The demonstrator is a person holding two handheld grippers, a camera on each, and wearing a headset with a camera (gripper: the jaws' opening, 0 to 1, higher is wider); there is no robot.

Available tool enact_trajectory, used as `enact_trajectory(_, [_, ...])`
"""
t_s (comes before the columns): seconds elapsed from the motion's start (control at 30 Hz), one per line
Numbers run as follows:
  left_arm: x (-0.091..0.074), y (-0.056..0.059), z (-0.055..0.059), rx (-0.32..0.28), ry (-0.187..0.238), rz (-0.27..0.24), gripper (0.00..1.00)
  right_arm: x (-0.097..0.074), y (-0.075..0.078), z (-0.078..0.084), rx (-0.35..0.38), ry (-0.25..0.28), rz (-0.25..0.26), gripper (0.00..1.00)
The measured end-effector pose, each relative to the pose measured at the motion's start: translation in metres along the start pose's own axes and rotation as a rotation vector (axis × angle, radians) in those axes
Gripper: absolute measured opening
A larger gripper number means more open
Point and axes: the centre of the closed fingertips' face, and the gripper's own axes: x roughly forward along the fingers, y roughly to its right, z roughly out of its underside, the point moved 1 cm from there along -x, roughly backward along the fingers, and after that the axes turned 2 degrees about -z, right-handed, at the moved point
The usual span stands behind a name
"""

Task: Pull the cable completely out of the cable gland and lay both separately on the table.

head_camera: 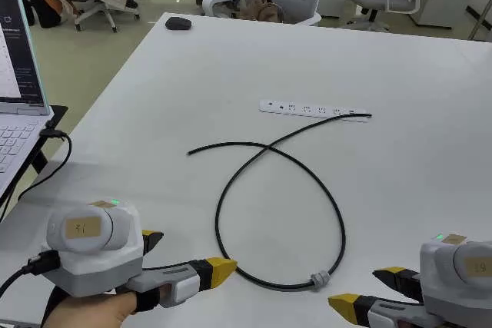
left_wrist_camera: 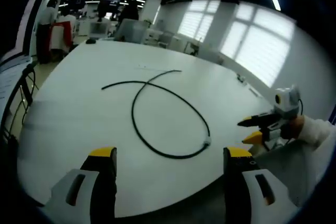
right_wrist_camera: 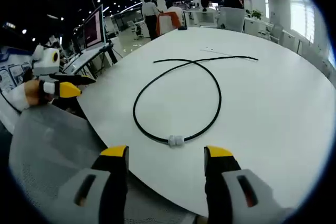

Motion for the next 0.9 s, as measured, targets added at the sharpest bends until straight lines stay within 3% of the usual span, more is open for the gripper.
enact_trajectory(0.9, [-0.0007,-0.0028,-0.0022,-0.027,0.02,0.005,0.83,0.001,-0.0017,-0.0004,-0.007,-0.006,-0.001,0.6])
